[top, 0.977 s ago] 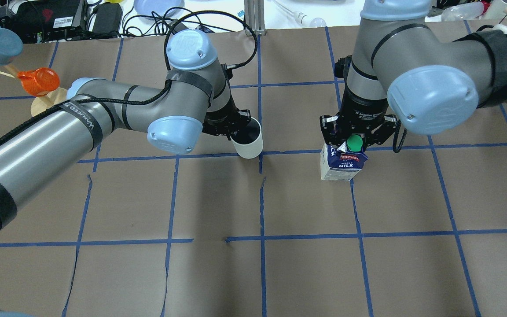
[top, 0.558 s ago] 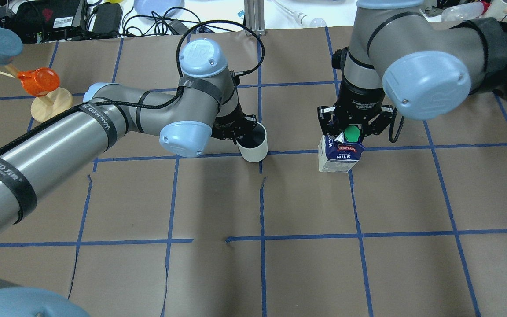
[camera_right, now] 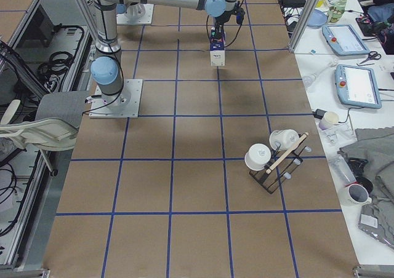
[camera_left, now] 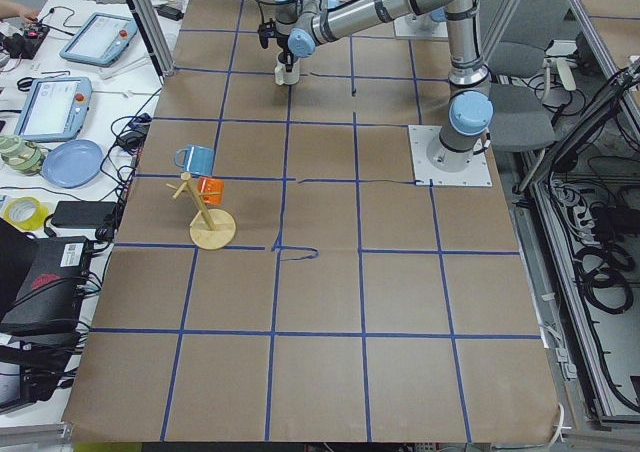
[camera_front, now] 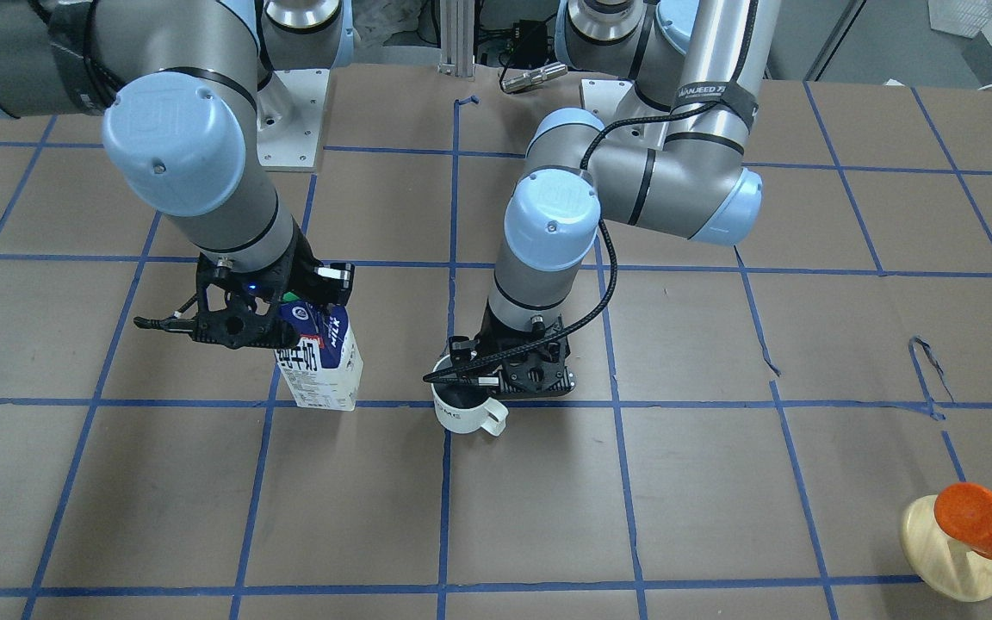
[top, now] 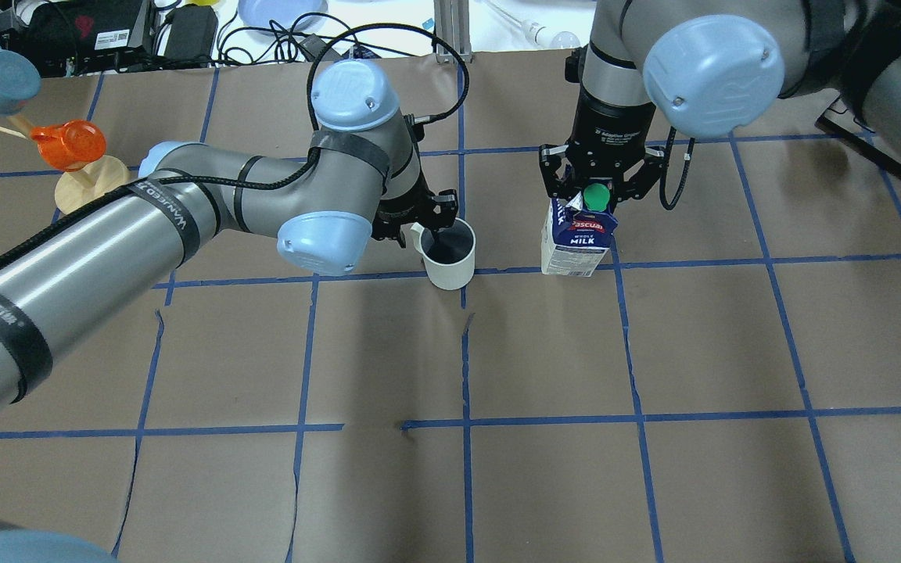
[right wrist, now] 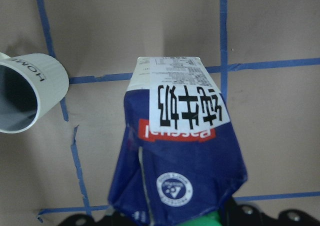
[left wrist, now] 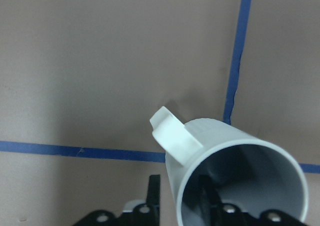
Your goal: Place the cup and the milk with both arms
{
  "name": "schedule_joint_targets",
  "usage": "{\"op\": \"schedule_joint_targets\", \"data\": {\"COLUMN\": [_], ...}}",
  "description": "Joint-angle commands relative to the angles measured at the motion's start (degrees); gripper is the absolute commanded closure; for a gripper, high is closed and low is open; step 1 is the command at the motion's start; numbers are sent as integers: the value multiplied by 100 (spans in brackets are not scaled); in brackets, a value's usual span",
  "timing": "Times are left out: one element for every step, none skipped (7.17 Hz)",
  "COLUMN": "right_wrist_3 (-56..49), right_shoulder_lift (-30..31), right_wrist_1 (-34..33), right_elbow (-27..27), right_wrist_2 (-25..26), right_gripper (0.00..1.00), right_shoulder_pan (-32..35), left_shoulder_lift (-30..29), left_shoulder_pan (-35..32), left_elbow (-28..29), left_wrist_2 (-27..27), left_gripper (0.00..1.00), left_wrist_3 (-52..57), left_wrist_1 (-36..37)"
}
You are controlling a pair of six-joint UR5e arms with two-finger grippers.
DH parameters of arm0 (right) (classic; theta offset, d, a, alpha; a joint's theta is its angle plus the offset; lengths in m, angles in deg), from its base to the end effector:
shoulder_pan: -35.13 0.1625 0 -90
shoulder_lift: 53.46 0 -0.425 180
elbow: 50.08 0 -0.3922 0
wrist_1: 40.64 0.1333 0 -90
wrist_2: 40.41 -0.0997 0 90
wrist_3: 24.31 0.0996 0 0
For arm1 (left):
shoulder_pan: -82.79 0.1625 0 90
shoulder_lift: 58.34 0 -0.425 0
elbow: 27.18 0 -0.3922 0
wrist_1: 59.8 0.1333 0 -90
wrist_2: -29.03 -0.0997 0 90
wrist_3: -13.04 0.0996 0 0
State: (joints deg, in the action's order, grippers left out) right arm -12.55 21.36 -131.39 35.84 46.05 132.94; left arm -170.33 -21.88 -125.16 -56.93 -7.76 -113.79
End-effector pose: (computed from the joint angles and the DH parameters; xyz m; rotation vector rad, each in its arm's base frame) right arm 0.2165 -0.5521 0.3815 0.1154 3.0957 0.2927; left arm -0.2898 -0.5531 0.2723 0.1569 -3.0360 0.1201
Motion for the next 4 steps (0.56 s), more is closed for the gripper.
{"op": "schedule_joint_targets", "data": {"right_wrist_3": [507, 685, 774, 801], "right_shoulder_lift": [-204, -301, -397, -477], "right_wrist_1": [-56, -213, -389, -539], "right_elbow": [-32, -32, -32, -32], "right_wrist_2": [-68, -59, -51, -50], "right_gripper": [51, 51, 51, 51], "right_shoulder_pan": [368, 501, 598, 730], "left_shoulder_lift": [422, 711, 1001, 1204], "left_shoulder_pan": [707, 1164, 1473, 1615], "left_elbow": [-71, -63, -45, -10], "left_wrist_2": [-8, 0, 9, 9], "left_gripper": [0, 0, 0, 0], "left_wrist_3": [1037, 1765, 2312, 2552], "left_wrist_1": [-425, -637, -865, -937]}}
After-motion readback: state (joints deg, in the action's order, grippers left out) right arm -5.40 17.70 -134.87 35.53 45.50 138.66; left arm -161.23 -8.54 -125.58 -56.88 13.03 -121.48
